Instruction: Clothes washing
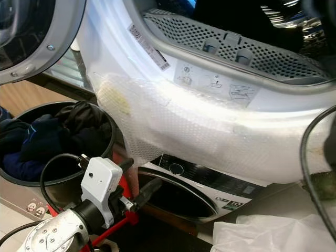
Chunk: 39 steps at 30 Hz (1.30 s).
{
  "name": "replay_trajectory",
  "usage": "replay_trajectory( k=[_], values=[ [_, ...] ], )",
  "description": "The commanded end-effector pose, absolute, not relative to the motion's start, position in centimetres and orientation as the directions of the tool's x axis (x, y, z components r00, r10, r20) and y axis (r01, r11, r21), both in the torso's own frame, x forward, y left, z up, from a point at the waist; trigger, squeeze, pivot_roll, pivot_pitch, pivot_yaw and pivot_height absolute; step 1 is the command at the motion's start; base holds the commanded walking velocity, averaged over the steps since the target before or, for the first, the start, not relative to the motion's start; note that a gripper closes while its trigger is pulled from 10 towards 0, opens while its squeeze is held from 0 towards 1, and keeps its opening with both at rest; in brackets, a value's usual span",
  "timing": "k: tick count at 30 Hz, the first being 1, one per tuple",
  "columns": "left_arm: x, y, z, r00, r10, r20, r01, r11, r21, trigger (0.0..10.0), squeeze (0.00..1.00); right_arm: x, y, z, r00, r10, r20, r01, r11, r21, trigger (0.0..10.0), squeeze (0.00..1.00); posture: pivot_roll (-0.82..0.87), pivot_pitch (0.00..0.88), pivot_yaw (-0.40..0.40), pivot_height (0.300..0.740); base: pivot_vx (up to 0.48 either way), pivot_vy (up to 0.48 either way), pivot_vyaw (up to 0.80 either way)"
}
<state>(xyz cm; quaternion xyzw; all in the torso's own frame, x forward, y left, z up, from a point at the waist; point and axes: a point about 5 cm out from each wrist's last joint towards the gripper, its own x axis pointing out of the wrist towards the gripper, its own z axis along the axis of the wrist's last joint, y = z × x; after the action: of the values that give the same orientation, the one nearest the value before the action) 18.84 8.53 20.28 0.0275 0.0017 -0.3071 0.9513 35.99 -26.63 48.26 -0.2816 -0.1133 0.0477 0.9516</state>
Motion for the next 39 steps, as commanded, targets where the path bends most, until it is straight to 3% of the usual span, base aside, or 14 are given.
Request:
replay_trajectory(
  k=[1, 6, 11, 15, 18, 24, 30, 39],
  values=[
    [18.8, 8.2, 20.1, 0.788, -0.615, -0.028, 0.615, 0.788, 0.035, 10.0, 0.0, 34.5, -27.5, 50.0, 0.945, 0.19, 0.266, -0.05, 0.888, -0.456, 10.0, 0.0, 0.09, 0.173, -0.13, 0.74, 0.0, 0.0, 0.0],
    [19.1, 8.1, 20.2, 0.777, -0.629, -0.022, 0.629, 0.776, 0.037, 10.0, 0.0, 34.5, -27.7, 49.8, 0.932, 0.211, 0.294, -0.085, 0.917, -0.389, 10.0, 0.0, 0.08, 0.167, -0.118, 0.74, 0.0, 0.0, 0.0],
    [19.6, 8.1, 20.3, 0.775, -0.632, -0.011, 0.632, 0.773, 0.056, 10.0, 0.0, 34.3, -29.0, 49.7, 0.873, 0.125, 0.471, 0.029, 0.951, -0.307, 10.0, 0.0, 0.07, 0.162, -0.105, 0.74, 0.0, 0.0, 0.0],
    [19.9, 8.2, 20.4, 0.775, -0.632, -0.007, 0.631, 0.773, 0.066, 10.0, 0.0, 34.2, -29.3, 49.2, 0.835, 0.128, 0.535, 0.07, 0.94, -0.334, 10.0, 0.0, 0.06, 0.157, -0.096, 0.74, 0.0, 0.0, 0.0],
    [20.7, 8.6, 20.6, 0.775, -0.632, 0.005, 0.628, 0.771, 0.102, 10.0, 0.0, 34.3, -30.0, 47.5, 0.764, 0.134, 0.631, -0.004, 0.979, -0.203, 10.0, 0.0, 0.06, 0.143, -0.078, 0.74, 0.0, 0.0, 0.0],
    [21.6, 9.0, 20.9, 0.781, -0.624, 0.016, 0.618, 0.777, 0.124, 10.0, 0.0, 34.8, -31.1, 44.3, 0.76, 0.042, 0.649, 0.048, 0.991, -0.121, 10.0, 0.0, 0.05, 0.125, -0.058, 0.74, 0.0, 0.0, 0.0],
    [22.6, 9.3, 21.1, 0.789, -0.614, 0.032, 0.603, 0.783, 0.154, 10.0, 0.0, 34.8, -30.4, 41.3, 0.755, 0.017, 0.655, 0.028, 0.998, -0.058, 10.0, 0.0, 0.04, 0.115, -0.049, 0.74, 0.0, 0.0, 0.0],
    [24.4, 10.7, 21.5, 0.836, -0.545, 0.071, 0.522, 0.828, 0.203, 10.0, 0.0, 31.5, -29.1, 37.0, 0.675, -0.04, 0.736, 0.045, 0.999, 0.013, 10.0, 0.0, 0.04, 0.097, -0.043, 0.74, 0.0, 0.0, 0.0]
  ],
)
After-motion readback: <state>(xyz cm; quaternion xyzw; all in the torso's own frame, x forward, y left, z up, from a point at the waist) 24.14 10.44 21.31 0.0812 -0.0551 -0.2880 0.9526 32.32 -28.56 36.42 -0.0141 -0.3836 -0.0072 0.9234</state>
